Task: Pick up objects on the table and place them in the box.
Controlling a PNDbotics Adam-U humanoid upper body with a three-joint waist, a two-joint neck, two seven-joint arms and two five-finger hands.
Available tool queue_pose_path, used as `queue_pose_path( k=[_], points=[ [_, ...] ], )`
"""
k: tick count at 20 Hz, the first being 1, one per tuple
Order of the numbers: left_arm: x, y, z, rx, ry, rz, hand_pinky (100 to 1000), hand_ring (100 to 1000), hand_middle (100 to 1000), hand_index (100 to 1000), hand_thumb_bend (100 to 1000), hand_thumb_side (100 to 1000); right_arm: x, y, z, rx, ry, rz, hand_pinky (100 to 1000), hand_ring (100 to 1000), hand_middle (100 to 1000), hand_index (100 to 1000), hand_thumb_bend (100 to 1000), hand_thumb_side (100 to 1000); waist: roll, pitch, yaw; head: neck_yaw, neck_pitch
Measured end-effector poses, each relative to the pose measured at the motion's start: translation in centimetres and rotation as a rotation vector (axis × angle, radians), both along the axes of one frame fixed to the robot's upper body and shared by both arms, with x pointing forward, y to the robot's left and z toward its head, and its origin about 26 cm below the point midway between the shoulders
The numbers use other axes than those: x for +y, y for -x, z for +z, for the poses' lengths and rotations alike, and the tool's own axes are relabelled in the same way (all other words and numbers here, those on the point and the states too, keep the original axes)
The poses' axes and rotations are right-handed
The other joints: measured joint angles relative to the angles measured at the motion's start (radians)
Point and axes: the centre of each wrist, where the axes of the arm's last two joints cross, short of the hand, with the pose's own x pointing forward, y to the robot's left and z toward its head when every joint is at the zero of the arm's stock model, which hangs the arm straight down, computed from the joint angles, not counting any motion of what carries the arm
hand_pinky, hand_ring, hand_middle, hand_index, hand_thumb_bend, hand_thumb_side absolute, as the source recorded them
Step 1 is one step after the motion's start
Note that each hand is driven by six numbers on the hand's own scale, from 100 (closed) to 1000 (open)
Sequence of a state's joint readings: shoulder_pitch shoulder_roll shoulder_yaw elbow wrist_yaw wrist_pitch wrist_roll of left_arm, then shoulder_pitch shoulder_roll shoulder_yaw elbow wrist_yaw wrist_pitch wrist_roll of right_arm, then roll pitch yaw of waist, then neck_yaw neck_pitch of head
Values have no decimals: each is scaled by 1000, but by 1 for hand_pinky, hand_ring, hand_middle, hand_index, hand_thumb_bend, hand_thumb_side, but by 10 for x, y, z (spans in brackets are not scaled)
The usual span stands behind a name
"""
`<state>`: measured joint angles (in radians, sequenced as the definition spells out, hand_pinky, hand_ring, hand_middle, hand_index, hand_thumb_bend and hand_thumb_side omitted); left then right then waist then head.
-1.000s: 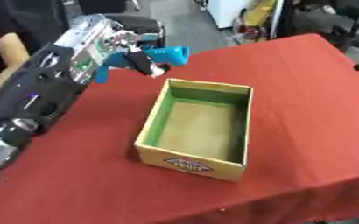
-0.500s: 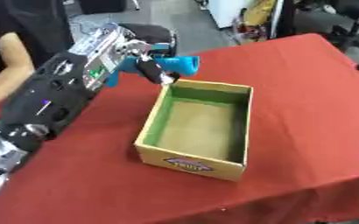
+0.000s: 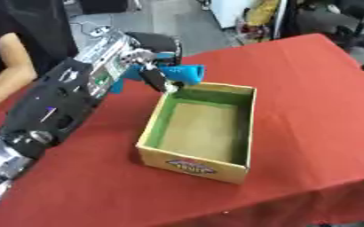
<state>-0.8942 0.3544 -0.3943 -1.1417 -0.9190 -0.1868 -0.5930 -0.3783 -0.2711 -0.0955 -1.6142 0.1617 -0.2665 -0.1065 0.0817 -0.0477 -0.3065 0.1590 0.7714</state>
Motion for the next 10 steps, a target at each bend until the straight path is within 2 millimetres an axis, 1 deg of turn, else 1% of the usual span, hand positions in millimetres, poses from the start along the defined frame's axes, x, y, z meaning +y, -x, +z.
queue_pose_path(
  k=[10],
  points=[
    [-8,3,-15,3,13,-33,261,100,100,100,100,370,1,-1,1,-2,2,4,600,803,822,993,411,1000,0,5,-2,0,0]
  ],
)
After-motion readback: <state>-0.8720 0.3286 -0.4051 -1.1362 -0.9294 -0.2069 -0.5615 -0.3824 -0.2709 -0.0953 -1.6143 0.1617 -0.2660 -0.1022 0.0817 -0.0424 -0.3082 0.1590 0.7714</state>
